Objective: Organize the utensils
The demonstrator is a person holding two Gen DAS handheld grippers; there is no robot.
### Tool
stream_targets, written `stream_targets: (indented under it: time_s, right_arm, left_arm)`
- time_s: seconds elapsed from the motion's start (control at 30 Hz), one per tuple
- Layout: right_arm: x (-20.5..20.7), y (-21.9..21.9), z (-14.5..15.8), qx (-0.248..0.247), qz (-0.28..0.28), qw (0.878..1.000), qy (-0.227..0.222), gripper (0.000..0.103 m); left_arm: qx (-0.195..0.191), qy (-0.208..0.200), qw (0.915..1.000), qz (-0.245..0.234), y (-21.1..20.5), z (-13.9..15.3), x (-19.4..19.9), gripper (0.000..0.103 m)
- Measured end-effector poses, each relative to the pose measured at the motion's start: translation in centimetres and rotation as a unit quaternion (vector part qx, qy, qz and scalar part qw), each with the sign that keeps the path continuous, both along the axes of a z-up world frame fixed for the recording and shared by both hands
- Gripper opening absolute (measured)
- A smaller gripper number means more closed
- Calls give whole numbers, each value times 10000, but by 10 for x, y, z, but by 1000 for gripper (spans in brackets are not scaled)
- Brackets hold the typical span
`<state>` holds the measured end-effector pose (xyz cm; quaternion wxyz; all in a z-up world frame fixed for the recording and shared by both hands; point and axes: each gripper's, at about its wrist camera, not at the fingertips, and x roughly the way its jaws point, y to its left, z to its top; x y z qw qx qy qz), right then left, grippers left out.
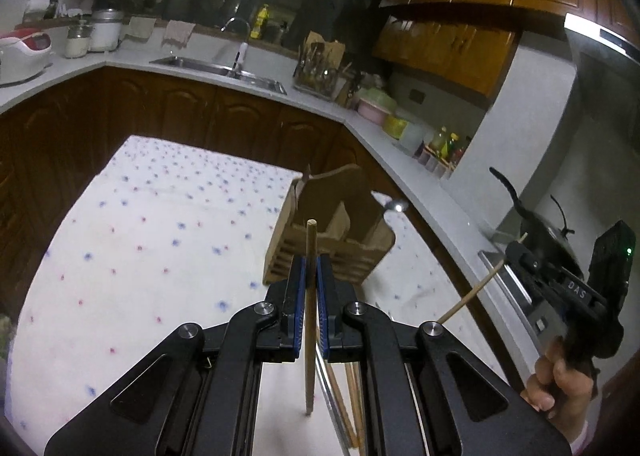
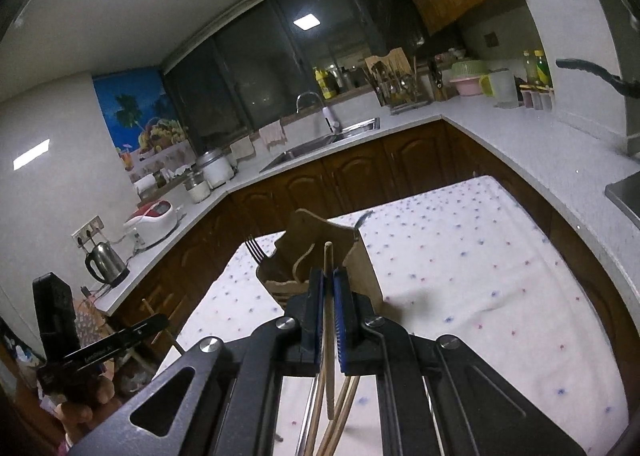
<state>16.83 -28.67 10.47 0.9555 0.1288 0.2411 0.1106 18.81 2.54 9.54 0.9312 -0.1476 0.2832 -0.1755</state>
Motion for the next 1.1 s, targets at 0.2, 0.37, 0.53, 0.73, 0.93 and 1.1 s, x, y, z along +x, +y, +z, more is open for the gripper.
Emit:
stream_targets:
  time_s: [0.2, 0.37, 0.53, 0.73, 0.93, 1.1]
  right_arm:
    - [10, -1, 17, -16, -66, 9996, -259, 5]
    - [22, 1, 38, -24, -134, 9983, -571, 5]
    - [47, 5, 55, 20, -242, 9958, -884, 5]
    - [86, 16, 61, -206, -357, 9931, -1094, 5]
    - [121, 25, 37, -385, -400, 9932, -1025, 5]
    - [141, 25, 6, -427, -341, 9956, -757, 5]
  left_arm:
    - [-52, -370, 9992, 120, 1, 29, 14, 5]
    - [-73, -773, 9968, 213, -1, 61, 31, 5]
    - [-110, -1126, 9931, 302, -9, 88, 57, 5]
    - [-227, -1373, 9883, 626, -16, 98, 100, 5]
    - [-7, -1234, 9896, 737, -34, 67, 135, 5]
    - [222, -974, 9924, 713, -46, 36, 150, 5]
